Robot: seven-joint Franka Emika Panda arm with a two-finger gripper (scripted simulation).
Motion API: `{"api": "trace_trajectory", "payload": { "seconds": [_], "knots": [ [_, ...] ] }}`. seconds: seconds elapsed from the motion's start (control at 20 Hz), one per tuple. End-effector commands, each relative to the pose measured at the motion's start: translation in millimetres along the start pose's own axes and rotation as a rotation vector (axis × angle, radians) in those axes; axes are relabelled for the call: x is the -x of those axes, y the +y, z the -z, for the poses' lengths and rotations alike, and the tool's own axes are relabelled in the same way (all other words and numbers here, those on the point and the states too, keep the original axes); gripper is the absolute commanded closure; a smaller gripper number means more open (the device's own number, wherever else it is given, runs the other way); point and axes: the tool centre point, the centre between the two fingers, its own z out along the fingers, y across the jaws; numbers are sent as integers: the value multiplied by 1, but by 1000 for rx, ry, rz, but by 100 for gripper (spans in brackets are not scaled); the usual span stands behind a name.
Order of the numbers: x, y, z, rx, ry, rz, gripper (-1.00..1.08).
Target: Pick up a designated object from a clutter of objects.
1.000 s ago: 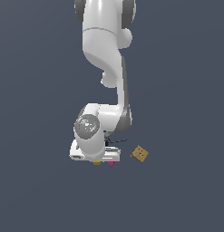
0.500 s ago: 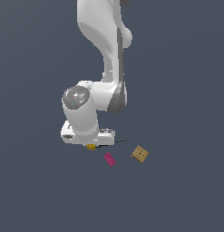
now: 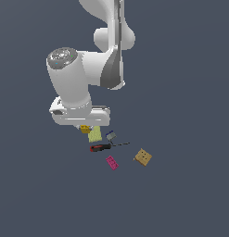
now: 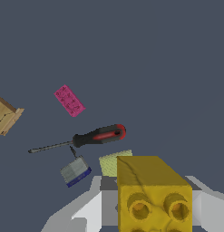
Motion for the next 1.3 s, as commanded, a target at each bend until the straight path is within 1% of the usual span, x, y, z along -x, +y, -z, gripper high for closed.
{"api": "trace_trajectory", "payload": {
  "seconds": [0.0,0.75,1.0,1.25],
  "knots": [
    [14,8,20,0,0,0,108],
    [99,57,148,-1,0,0,108],
    [120,71,182,0,0,0,108],
    [134,80,206,0,0,0,108]
  ]
}}
